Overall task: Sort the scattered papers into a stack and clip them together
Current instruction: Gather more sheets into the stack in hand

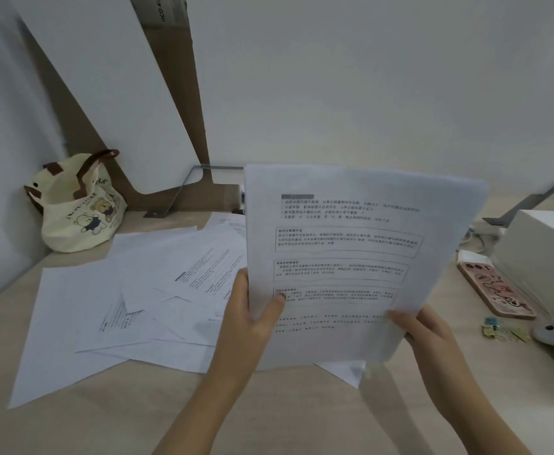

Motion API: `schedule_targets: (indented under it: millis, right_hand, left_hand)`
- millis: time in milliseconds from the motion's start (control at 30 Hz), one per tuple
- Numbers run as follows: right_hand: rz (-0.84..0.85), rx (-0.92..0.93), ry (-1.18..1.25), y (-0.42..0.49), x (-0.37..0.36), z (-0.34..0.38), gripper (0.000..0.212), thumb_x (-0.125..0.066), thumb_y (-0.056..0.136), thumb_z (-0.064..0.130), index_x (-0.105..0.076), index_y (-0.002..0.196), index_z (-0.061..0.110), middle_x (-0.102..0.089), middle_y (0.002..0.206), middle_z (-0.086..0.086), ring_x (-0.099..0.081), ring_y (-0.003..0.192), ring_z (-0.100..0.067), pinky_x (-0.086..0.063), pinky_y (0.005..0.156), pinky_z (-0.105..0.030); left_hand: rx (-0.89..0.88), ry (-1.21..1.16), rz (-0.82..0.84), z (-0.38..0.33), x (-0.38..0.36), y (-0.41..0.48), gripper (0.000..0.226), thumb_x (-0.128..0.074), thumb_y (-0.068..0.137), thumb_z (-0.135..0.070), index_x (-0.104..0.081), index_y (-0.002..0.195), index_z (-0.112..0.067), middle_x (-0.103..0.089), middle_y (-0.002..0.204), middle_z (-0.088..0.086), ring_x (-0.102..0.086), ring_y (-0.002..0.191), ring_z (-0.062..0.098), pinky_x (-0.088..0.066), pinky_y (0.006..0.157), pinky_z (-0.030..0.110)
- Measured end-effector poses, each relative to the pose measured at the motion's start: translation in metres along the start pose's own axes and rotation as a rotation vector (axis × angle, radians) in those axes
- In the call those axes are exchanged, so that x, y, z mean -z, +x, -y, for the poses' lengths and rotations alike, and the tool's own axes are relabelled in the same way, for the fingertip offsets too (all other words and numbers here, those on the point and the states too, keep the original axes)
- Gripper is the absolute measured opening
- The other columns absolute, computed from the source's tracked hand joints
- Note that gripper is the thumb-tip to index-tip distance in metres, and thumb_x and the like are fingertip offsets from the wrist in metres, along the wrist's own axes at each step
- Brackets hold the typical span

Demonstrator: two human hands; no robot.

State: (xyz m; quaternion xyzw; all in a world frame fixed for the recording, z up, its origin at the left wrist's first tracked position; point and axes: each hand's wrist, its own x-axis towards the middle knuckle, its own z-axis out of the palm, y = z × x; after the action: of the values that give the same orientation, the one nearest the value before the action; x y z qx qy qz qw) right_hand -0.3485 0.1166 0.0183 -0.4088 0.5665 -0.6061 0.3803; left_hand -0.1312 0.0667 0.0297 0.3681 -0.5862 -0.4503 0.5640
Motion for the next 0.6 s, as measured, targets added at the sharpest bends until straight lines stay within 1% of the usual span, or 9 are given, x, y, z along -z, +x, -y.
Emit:
schedule_targets:
  millis: [67, 133, 267, 333, 400, 467, 500, 567, 600]
  right_hand:
    - [0.026, 0.017, 0.001, 0.000, 0.001, 0.005, 0.028, -0.051, 0.087, 0.005, -0.070, 0.102, 0.020, -0.073, 0.105, 0.005, -0.063, 0.105, -0.016, -0.046, 0.094, -0.039]
    - [0.042, 0.012, -0.005, 0.000, 0.002, 0.006, 0.028, -0.052, 0.087, 0.006, -0.069, 0.105, 0.019, -0.072, 0.108, 0.004, -0.063, 0.107, -0.016, -0.045, 0.097, -0.041]
    - [0.033, 0.003, -0.015, 0.000, 0.003, 0.007, 0.028, -0.052, 0.087, 0.007, -0.068, 0.108, 0.017, -0.072, 0.109, 0.003, -0.062, 0.109, -0.018, -0.044, 0.099, -0.043]
    - [0.035, 0.009, -0.009, 0.000, 0.003, 0.011, 0.028, -0.052, 0.087, 0.007, -0.068, 0.108, 0.016, -0.072, 0.108, 0.002, -0.062, 0.108, -0.018, -0.045, 0.098, -0.041]
    - [0.042, 0.020, -0.004, 0.001, 0.003, 0.014, 0.027, -0.052, 0.087, 0.007, -0.068, 0.108, 0.016, -0.072, 0.108, 0.003, -0.063, 0.107, -0.017, -0.044, 0.098, -0.040]
    - [0.047, 0.025, -0.001, 0.001, 0.003, 0.016, 0.028, -0.052, 0.087, 0.008, -0.067, 0.109, 0.016, -0.072, 0.109, 0.003, -0.062, 0.108, -0.017, -0.044, 0.098, -0.041]
    - [0.047, 0.023, 0.004, 0.001, 0.002, 0.016, 0.028, -0.052, 0.087, 0.008, -0.067, 0.109, 0.016, -0.072, 0.109, 0.003, -0.062, 0.108, -0.017, -0.044, 0.098, -0.041]
    - [0.050, 0.020, 0.013, 0.001, 0.002, 0.017, 0.028, -0.052, 0.087, 0.008, -0.068, 0.108, 0.016, -0.072, 0.108, 0.003, -0.063, 0.106, -0.015, -0.045, 0.097, -0.040]
    - [0.056, 0.020, 0.013, 0.001, 0.001, 0.017, 0.027, -0.052, 0.087, 0.009, -0.068, 0.107, 0.017, -0.073, 0.108, 0.004, -0.064, 0.105, -0.014, -0.045, 0.096, -0.038]
  left_hand:
    - [-0.075, -0.004, -0.020, -0.017, 0.001, 0.008, 0.031, -0.062, 0.079, -0.024, -0.050, 0.106, -0.035, -0.065, 0.104, -0.020, -0.062, 0.103, 0.004, -0.056, 0.081, 0.024]
    - [-0.125, -0.004, -0.033, -0.035, -0.001, 0.015, 0.032, -0.060, 0.075, -0.029, -0.048, 0.104, -0.038, -0.065, 0.102, -0.018, -0.064, 0.098, 0.002, -0.057, 0.075, 0.023]
    - [-0.176, 0.034, -0.093, -0.063, -0.010, 0.025, 0.022, -0.063, 0.080, -0.042, -0.049, 0.096, -0.039, -0.064, 0.092, -0.015, -0.065, 0.084, -0.003, -0.054, 0.062, 0.015]
    - [-0.160, 0.001, -0.151, -0.077, -0.016, 0.031, 0.028, -0.056, 0.071, -0.052, -0.052, 0.090, -0.033, -0.064, 0.082, -0.012, -0.064, 0.072, -0.003, -0.052, 0.055, 0.013]
    - [-0.139, -0.028, -0.201, -0.088, -0.021, 0.038, 0.044, -0.051, 0.069, -0.057, -0.054, 0.086, -0.017, -0.061, 0.071, -0.007, -0.061, 0.060, 0.000, -0.048, 0.050, 0.011]
    - [-0.121, -0.010, -0.242, -0.094, -0.022, 0.047, 0.046, -0.052, 0.079, -0.055, -0.053, 0.080, -0.009, -0.055, 0.062, -0.004, -0.054, 0.051, 0.000, -0.043, 0.045, 0.009]
    - [-0.112, 0.007, -0.251, -0.094, -0.022, 0.051, 0.045, -0.053, 0.085, -0.049, -0.052, 0.079, -0.005, -0.054, 0.060, -0.003, -0.051, 0.049, 0.000, -0.040, 0.043, 0.008]
    - [-0.085, 0.025, -0.246, -0.093, -0.022, 0.057, 0.035, -0.051, 0.090, -0.035, -0.053, 0.084, 0.000, -0.054, 0.058, -0.004, -0.051, 0.047, -0.002, -0.038, 0.040, 0.007]
    - [-0.078, 0.026, -0.241, -0.092, -0.022, 0.058, 0.029, -0.049, 0.091, -0.030, -0.054, 0.086, -0.002, -0.054, 0.059, -0.005, -0.052, 0.047, -0.004, -0.038, 0.039, 0.007]
